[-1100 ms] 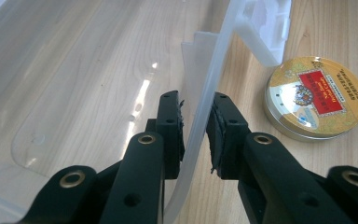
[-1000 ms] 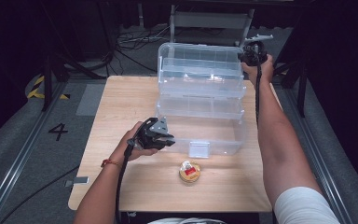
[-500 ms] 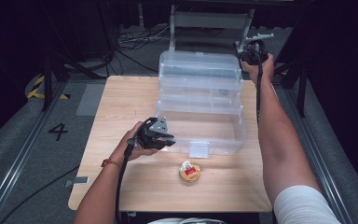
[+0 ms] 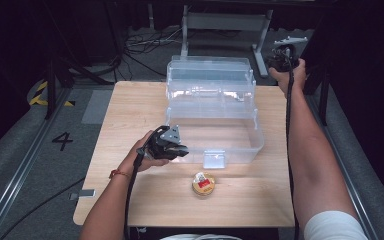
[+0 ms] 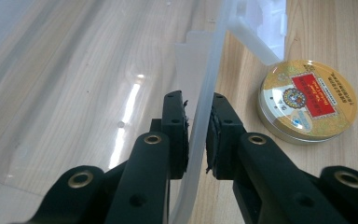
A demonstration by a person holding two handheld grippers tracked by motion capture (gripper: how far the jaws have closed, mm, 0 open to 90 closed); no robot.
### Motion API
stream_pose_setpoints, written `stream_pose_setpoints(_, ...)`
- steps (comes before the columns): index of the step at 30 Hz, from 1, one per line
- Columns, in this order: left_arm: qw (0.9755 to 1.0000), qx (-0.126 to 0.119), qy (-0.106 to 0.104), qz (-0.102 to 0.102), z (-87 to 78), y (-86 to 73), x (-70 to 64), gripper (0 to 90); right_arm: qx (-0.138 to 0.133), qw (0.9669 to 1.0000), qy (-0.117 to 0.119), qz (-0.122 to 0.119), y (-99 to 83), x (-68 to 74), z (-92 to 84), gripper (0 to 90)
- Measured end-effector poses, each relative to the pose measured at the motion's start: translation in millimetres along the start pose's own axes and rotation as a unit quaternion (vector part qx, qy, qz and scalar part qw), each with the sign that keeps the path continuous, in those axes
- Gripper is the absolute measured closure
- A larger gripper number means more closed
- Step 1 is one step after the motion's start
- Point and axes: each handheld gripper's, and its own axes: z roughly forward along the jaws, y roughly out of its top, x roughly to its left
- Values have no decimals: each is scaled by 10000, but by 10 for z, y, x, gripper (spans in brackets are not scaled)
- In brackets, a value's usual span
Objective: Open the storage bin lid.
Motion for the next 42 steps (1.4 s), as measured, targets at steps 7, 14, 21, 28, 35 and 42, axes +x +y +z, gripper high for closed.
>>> stream_pose_setpoints(7,10000,-5,10,-47,2,2,-5,786,-175,9995,227,-102,-85,33,-274,786)
stream_pose_setpoints(14,9999,15,77,-77,4,8,-16,778,-257,9986,421,-184,-246,18,-608,731)
stream_pose_setpoints(21,9998,89,145,-63,7,26,-36,774,-383,9963,649,-403,-471,114,-960,688)
stream_pose_setpoints(28,9997,167,168,-55,7,37,-39,772,-348,9941,859,-562,-723,201,-1200,650)
stream_pose_setpoints(35,9990,290,336,-25,4,63,-76,754,-99,9887,1205,-886,-1027,306,-1435,549)
stream_pose_setpoints(42,9975,325,616,82,-72,105,-130,656,-27,9870,1431,-731,-1388,380,-1658,414)
